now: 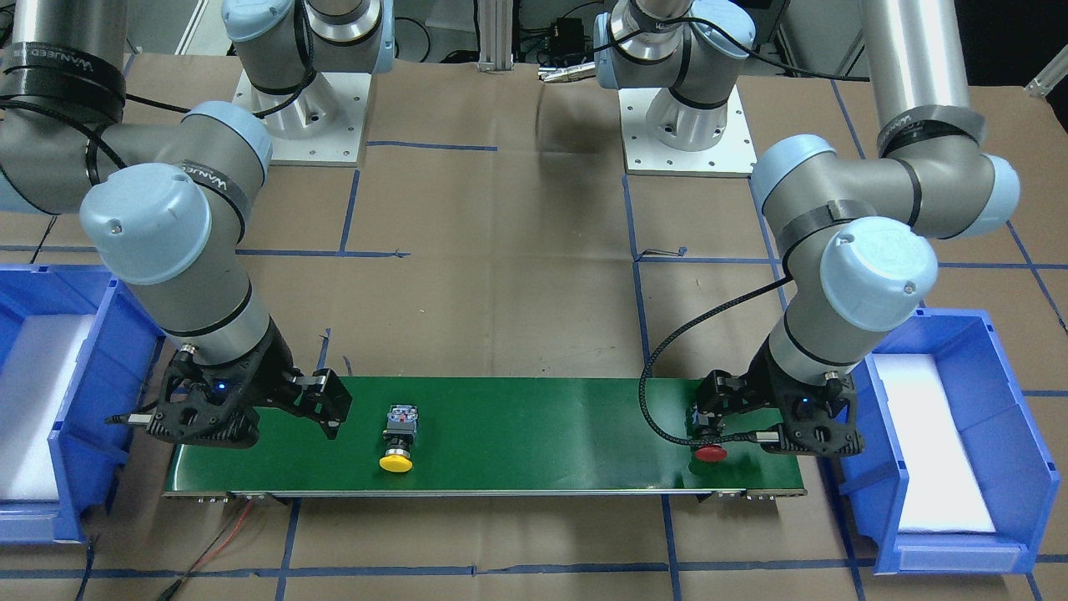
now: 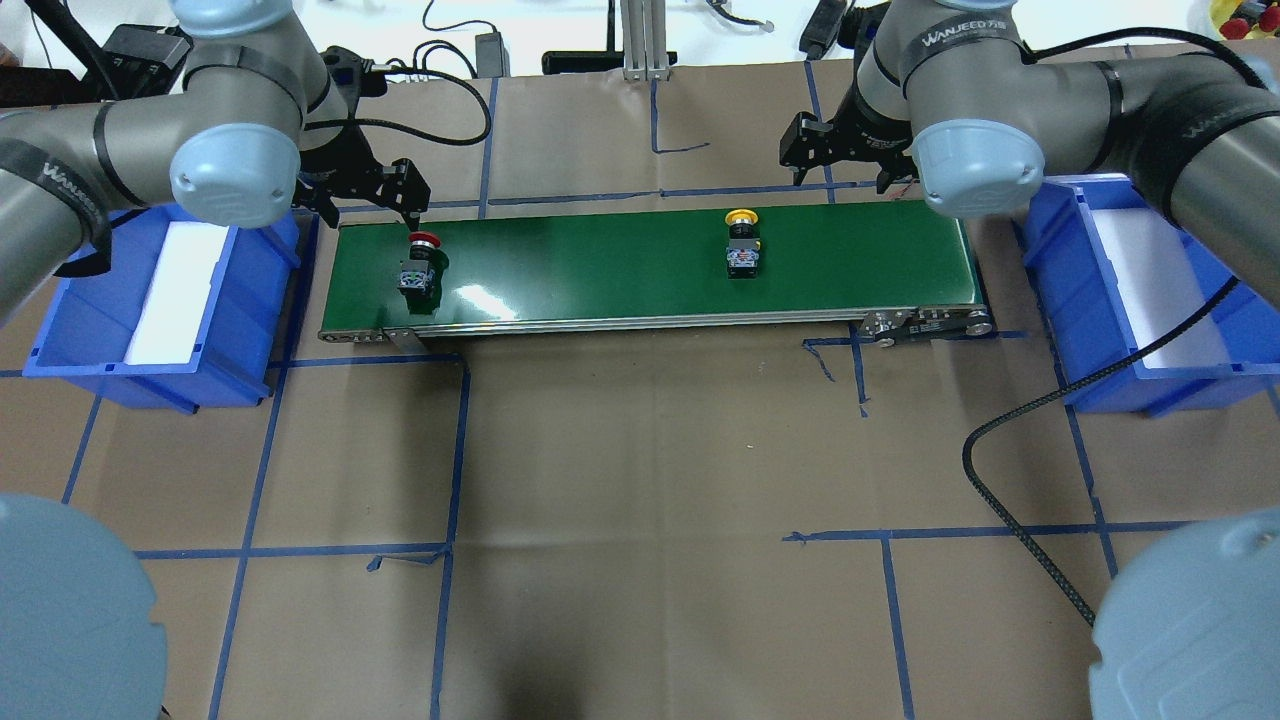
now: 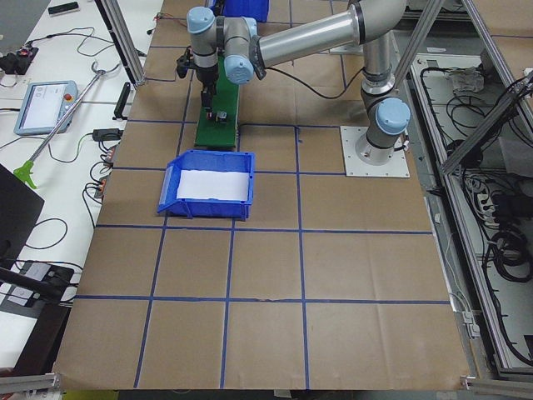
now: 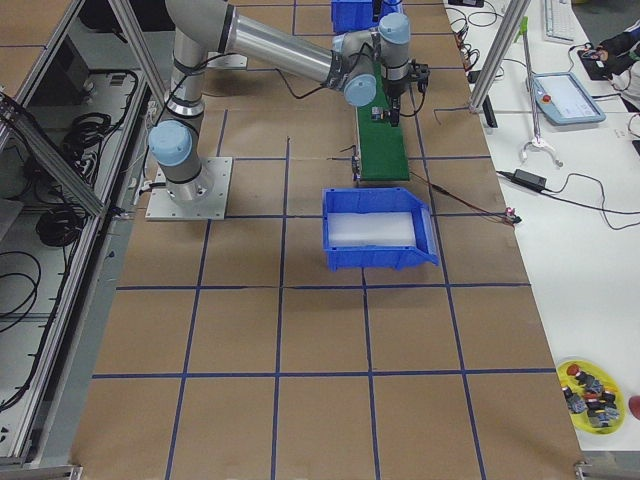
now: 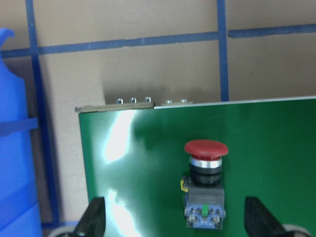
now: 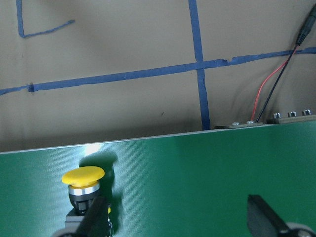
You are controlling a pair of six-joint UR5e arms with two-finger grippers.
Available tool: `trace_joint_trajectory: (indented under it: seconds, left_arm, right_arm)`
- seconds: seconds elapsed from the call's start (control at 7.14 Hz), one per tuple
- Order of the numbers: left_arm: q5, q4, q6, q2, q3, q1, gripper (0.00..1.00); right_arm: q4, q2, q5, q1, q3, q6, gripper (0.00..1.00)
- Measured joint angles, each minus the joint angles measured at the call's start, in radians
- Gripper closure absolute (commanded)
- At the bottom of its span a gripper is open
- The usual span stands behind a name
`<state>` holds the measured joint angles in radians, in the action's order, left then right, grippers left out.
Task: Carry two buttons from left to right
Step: 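Release the red button with the left gripper while the right gripper grasps the yellow button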
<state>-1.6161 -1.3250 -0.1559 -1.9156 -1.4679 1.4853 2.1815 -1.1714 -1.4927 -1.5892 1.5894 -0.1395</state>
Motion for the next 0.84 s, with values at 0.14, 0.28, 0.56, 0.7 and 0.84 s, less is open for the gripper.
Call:
trace_joint_trajectory:
  seconds: [0.14,0.28,0.56,0.7,0.84]
  left_arm:
    - [0.0,-0.097,0.016,0.031,0.037,0.004,0.0]
    - [0.002,-0.153,0.04,0.069,0.045,0.008,0.0]
    - [0.008,-0.208,0.059,0.16,0.003,0.013,0.0]
    - [0.012,-0.219,0.063,0.207,-0.031,0.013,0.0]
    - [0.016,-0.224,0.069,0.244,-0.061,0.013,0.0]
  right_arm:
    - [0.001,0.016,0.001,0.0,-0.006,-0.001,0.0]
    - [0.0,0.025,0.002,-0.002,-0.007,-0.002,0.0]
    - [-0.001,0.03,0.003,-0.011,-0.001,-0.003,0.0]
    - [-0.002,0.031,0.003,-0.015,0.0,-0.003,0.0]
    - [-0.002,0.034,0.003,-0.016,0.002,-0.003,0.0]
